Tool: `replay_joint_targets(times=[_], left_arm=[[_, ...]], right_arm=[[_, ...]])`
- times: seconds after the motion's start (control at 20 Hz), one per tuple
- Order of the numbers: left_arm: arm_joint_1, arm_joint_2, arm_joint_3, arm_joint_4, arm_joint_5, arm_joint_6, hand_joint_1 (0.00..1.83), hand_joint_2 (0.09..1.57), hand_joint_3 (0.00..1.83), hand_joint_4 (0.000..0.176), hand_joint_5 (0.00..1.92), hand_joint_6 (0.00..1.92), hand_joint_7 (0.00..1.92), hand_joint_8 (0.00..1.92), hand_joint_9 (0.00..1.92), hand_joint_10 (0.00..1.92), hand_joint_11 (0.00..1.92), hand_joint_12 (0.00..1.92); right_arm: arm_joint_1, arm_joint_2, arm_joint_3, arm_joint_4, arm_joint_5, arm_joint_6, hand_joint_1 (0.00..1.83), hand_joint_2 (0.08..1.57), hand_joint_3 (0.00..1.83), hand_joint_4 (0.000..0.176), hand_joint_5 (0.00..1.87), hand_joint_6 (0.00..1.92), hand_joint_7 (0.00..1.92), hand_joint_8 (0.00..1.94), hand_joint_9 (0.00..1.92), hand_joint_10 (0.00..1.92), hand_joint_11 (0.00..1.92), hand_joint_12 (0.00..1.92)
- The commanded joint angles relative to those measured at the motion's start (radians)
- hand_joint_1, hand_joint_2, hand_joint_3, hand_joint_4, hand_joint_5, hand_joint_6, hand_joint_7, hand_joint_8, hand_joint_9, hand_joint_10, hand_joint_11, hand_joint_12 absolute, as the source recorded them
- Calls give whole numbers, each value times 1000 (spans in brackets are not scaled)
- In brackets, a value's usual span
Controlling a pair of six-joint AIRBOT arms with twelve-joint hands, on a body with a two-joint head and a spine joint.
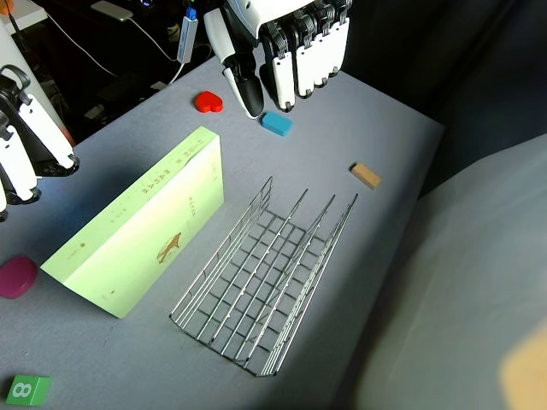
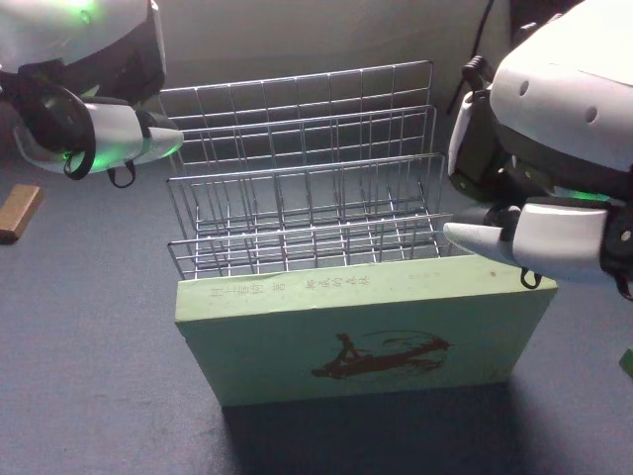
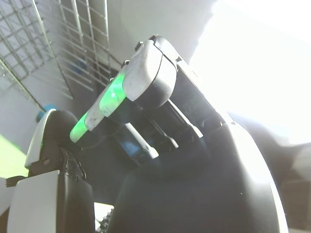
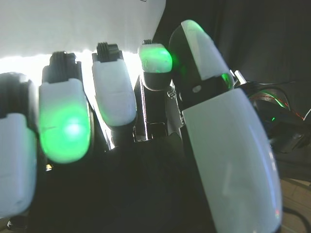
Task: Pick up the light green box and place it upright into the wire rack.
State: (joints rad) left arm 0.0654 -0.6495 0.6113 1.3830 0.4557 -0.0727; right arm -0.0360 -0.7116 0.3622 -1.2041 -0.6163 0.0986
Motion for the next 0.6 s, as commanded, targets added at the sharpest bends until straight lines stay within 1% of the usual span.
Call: replay_joint_targets(times=[0.0, 0.05, 0.25, 0.3, 0.35, 0.5, 0.55], left_arm=[[-9, 6, -3, 53, -8, 7, 121, 1179, 111, 34, 334, 68, 252, 59, 218, 77, 0, 643], [-9, 6, -2, 53, -8, 7, 108, 1237, 7, 34, 358, 6, 273, 4, 244, 9, 0, 636], [-6, 8, -2, 53, 2, 8, 107, 1239, 5, 33, 359, 4, 273, 2, 247, 7, 0, 642], [-4, 9, -2, 53, 10, 8, 112, 1238, 2, 37, 367, 5, 279, 3, 259, 9, 0, 651], [-5, 16, -2, 53, 15, 9, 112, 1238, 2, 40, 369, 5, 282, 4, 264, 9, 0, 654], [0, 42, -2, 53, 16, 25, 112, 1238, 2, 41, 365, 2, 285, 4, 267, 9, 0, 654], [6, 53, -1, 53, 15, 28, 111, 1238, 2, 41, 363, 1, 287, 4, 268, 9, 0, 654]], right_arm=[[16, 0, -3, -59, 34, -5, 200, 991, 160, 66, 148, 71, 113, 45, 70, 58, 0, 468], [16, -1, -3, -59, 35, -5, 199, 1063, 17, 67, 171, 4, 129, 1, 90, 5, 0, 427], [20, -1, -4, -59, 35, -5, 197, 1073, 12, 67, 170, 2, 130, 0, 91, 3, 0, 441], [24, -1, -3, -59, 34, -5, 197, 1073, 11, 67, 170, 2, 130, 0, 91, 3, 0, 441], [30, -2, -3, -60, 34, -5, 197, 1073, 11, 68, 170, 1, 130, 0, 91, 3, 0, 441], [36, -15, -1, -61, 37, -1, 227, 1080, 10, 67, 170, 1, 130, 0, 91, 2, 0, 441], [36, -30, 5, -61, 37, 1, 272, 1077, 7, 68, 164, 1, 129, 0, 91, 1, 0, 440]])
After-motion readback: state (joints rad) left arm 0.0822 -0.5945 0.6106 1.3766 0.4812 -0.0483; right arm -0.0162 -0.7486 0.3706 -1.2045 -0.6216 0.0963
